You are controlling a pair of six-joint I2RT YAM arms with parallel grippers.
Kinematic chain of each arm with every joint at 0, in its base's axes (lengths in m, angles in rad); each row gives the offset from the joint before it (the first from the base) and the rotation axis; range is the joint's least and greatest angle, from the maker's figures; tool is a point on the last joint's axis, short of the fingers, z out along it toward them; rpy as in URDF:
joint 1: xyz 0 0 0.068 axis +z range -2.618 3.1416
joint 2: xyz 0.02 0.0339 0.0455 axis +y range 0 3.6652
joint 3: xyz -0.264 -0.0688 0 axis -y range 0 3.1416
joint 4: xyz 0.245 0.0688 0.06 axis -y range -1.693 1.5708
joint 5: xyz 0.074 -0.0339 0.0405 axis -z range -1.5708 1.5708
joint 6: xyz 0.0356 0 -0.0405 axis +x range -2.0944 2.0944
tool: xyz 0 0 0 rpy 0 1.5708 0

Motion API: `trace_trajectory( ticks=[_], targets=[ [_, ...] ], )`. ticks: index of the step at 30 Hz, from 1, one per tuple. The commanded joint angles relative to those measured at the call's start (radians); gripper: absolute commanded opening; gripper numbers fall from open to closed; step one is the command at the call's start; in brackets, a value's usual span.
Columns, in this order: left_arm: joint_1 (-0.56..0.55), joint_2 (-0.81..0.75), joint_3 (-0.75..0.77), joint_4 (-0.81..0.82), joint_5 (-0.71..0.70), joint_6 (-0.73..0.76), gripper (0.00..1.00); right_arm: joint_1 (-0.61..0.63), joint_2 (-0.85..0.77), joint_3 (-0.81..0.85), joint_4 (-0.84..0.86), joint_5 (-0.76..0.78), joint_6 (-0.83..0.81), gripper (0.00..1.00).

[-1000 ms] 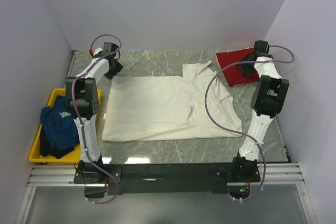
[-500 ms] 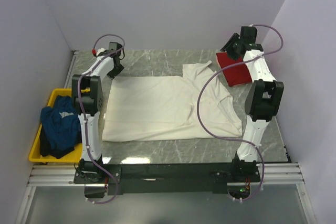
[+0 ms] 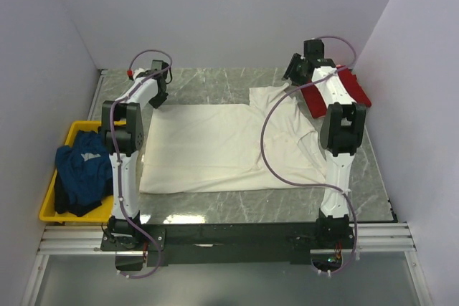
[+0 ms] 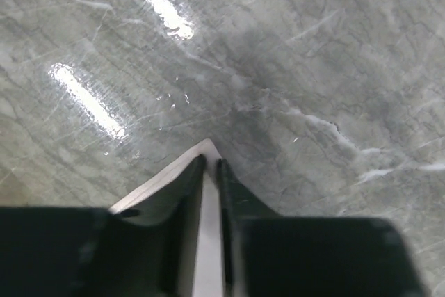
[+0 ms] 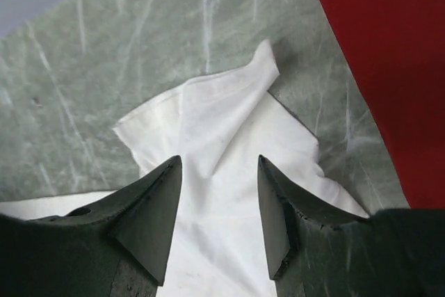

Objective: Fold and stack the t-shirts
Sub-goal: Fold the tshirt

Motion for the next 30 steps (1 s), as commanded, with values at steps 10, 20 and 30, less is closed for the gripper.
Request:
trace_trajectory(
  ticks=[10, 20, 30],
  targets=[
    [0.016, -0.060, -0.081, -0.018, -0.046, -0.010, 0.01, -0.001, 0.098, 0.150, -0.118, 0.070, -0.118, 0.55],
    [0.030, -0.093, -0.115, 0.002, -0.028, 0.007, 0.01, -0.002, 0.172, 0.205, -0.080, -0.005, -0.072, 0.55],
    [0.030, -0.103, -0.130, 0.022, -0.008, 0.013, 0.01, -0.002, 0.230, 0.200, -0.009, -0.062, 0.096, 0.54]
  ],
)
